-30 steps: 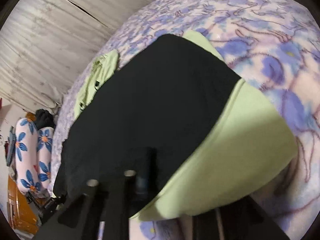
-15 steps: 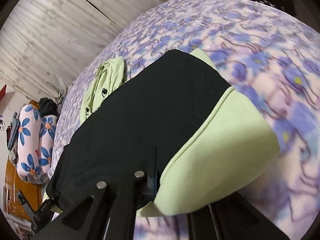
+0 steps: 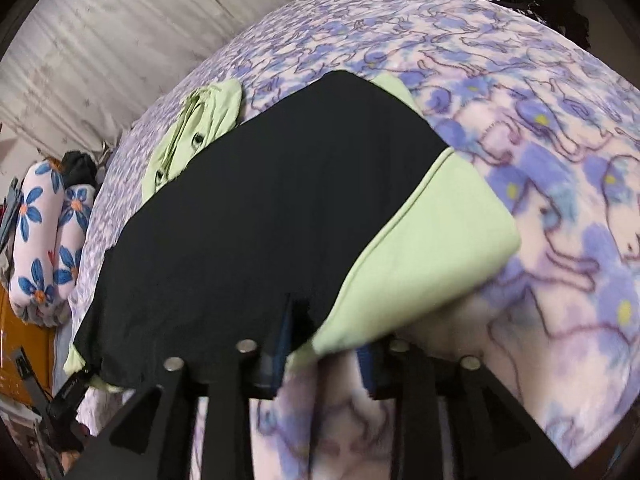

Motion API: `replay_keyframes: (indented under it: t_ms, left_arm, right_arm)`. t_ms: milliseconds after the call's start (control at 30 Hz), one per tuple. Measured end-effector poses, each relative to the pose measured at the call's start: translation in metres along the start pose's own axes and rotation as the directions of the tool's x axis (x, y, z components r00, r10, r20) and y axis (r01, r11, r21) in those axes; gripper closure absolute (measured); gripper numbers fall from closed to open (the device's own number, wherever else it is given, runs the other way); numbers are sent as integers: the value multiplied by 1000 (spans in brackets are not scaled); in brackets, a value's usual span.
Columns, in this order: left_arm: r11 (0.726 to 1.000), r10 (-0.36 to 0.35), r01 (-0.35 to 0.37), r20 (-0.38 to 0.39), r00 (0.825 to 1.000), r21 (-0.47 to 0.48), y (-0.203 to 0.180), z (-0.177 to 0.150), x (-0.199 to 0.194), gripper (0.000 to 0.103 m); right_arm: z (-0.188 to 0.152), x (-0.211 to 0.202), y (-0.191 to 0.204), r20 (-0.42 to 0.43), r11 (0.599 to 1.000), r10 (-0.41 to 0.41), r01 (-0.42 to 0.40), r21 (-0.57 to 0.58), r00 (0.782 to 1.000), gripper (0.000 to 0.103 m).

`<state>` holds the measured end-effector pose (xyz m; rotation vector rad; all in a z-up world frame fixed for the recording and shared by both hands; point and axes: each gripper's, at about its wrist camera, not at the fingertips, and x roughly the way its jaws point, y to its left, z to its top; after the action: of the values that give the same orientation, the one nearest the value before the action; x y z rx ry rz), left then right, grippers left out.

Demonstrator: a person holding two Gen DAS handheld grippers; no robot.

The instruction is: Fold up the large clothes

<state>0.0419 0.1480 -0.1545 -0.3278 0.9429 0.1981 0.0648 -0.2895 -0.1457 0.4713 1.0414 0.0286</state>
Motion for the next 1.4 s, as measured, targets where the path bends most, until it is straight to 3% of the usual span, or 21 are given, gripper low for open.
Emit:
replay_keyframes:
  t_ms: [167, 400, 533, 600, 733, 967, 1100, 1300, 1400]
  left_arm:
    - [999, 46, -46, -14, 999, 2, 5, -10, -16, 58]
    - [994, 90, -92, 34, 995, 64, -2, -22, -51, 53]
    - [991, 71, -80, 87, 994, 108, -17, -17, -68, 50]
    - [987, 57, -76, 134, 989, 139, -29, -12, -76, 40]
    - [976, 48, -92, 216, 975, 198, -56, 5, -82, 37]
    - [953, -8, -76, 275, 961, 293, -103, 60, -76, 23]
    - [931, -18, -87, 283, 959, 354, -128, 99, -61, 17]
    - [908, -34, -50, 192, 981, 416, -160, 170, -9, 16]
    - [902, -23, -39, 139, 990, 430, -174, 211, 34, 16]
  right_arm:
    - [-27, -9, 19, -44, 997, 28, -31, -75, 999, 70]
    - [-64, -15, 71, -48, 968, 74, -84, -238, 996, 70]
    - [-64, -21, 98, 12, 941, 99, -90, -327, 995, 70]
    - [-58, -19, 110, 26, 932, 118, -102, -348, 993, 70]
    - [-46, -13, 126, 33, 920, 148, -126, -371, 988, 70]
    - [6, -7, 147, 64, 901, 169, -127, -414, 984, 70]
    - [60, -1, 153, 69, 907, 177, -135, -400, 982, 70]
    - [144, 27, 166, 35, 911, 162, -135, -391, 986, 69]
    - [190, 56, 170, 16, 918, 146, -129, -374, 989, 61]
